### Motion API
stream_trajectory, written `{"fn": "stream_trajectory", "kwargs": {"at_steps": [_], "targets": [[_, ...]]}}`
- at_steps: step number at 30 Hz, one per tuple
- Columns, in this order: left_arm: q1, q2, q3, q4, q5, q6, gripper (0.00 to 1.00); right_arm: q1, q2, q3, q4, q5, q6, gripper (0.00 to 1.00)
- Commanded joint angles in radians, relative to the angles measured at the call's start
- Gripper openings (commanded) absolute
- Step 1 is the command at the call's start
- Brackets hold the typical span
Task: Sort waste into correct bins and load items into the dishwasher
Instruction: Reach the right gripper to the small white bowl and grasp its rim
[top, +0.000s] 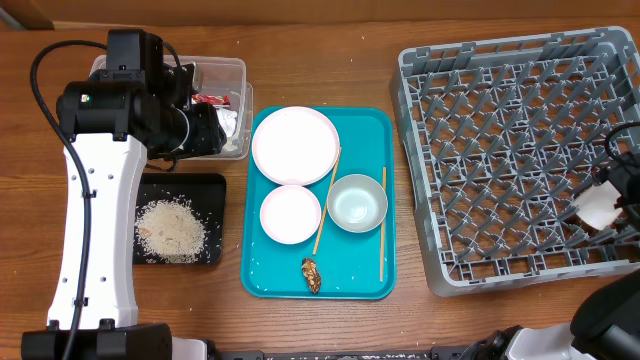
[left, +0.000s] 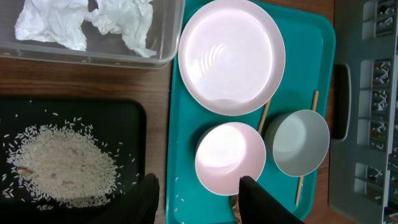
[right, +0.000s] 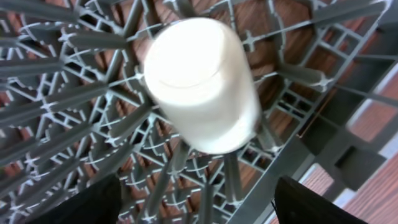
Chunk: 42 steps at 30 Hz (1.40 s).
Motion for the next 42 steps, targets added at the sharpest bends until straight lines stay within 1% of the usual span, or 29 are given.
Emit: {"fn": "stream_trajectory", "kwargs": {"at_steps": [1, 3, 4, 5, 6, 8, 10, 13, 14, 17, 19, 23, 26, 28, 29, 34, 39, 42], "targets": [[-0.003, -0.001, -0.002, 0.0, -0.009, -0.014, 0.44, 0.0, 0.003, 0.021, 0.0, -0.084, 0.005, 0.82], [-0.003, -0.001, -0.002, 0.0, -0.009, -0.014, 0.45, 0.0, 0.003, 0.021, 0.003, -0.144, 0.005, 0.86], [-0.003, -0.001, -0.002, 0.0, -0.009, -0.014, 0.48, 0.0, 0.003, 0.021, 0.007, -0.193, -0.007, 0.88], [-0.003, -0.001, -0.002, 0.0, -0.009, -0.014, 0.49, 0.0, 0.003, 0.021, 0.01, -0.243, -0.027, 0.9], [-0.003, -0.001, -0.002, -0.001, -0.009, -0.014, 0.51, 0.0, 0.003, 0.021, 0.011, -0.315, -0.063, 0.89], [-0.003, -0.001, -0.002, -0.003, -0.009, -0.014, 0.55, 0.004, 0.003, 0.021, 0.011, -0.489, -0.147, 0.84], [-0.003, -0.001, -0.002, -0.004, -0.009, -0.014, 0.58, 0.021, 0.003, 0.022, 0.006, -0.613, -0.208, 0.77], [-0.003, -0.001, -0.002, -0.004, -0.009, -0.014, 0.61, 0.091, -0.006, 0.022, -0.005, -0.691, -0.282, 0.76], [-0.003, -0.001, -0.002, -0.004, -0.009, -0.014, 0.61, 0.113, -0.011, 0.022, -0.005, -0.69, -0.291, 0.76], [-0.003, -0.001, -0.002, -0.004, -0.009, -0.014, 0.62, 0.246, -0.037, 0.022, 0.003, -0.684, -0.302, 0.76], [-0.003, -0.001, -0.002, -0.004, -0.009, -0.014, 0.62, 0.416, -0.055, 0.022, 0.026, -0.649, -0.299, 0.73], [-0.003, -0.001, -0.002, -0.005, -0.009, -0.014, 0.62, 0.629, -0.053, 0.022, 0.045, -0.531, -0.286, 0.72], [-0.003, -0.001, -0.002, -0.011, -0.009, -0.014, 0.62, 0.782, -0.043, 0.021, 0.06, -0.357, -0.183, 0.72], [-0.003, -0.001, -0.002, -0.017, -0.009, -0.014, 0.62, 0.859, -0.031, 0.021, 0.06, -0.286, -0.117, 0.71], [-0.003, -0.001, -0.002, -0.02, -0.009, -0.014, 0.62, 0.922, -0.016, 0.016, 0.06, -0.254, -0.076, 0.7], [-0.003, -0.001, -0.002, -0.024, -0.009, -0.014, 0.62, 1.046, 0.041, -0.038, 0.071, -0.102, 0.09, 0.66], [-0.003, -0.001, -0.002, -0.025, -0.01, -0.013, 0.63, 1.108, 0.125, -0.08, 0.1, -0.119, 0.103, 0.63], [-0.003, -0.001, -0.002, -0.025, -0.009, -0.014, 0.63, 1.133, 0.174, -0.119, 0.148, -0.118, 0.121, 0.58]]}}
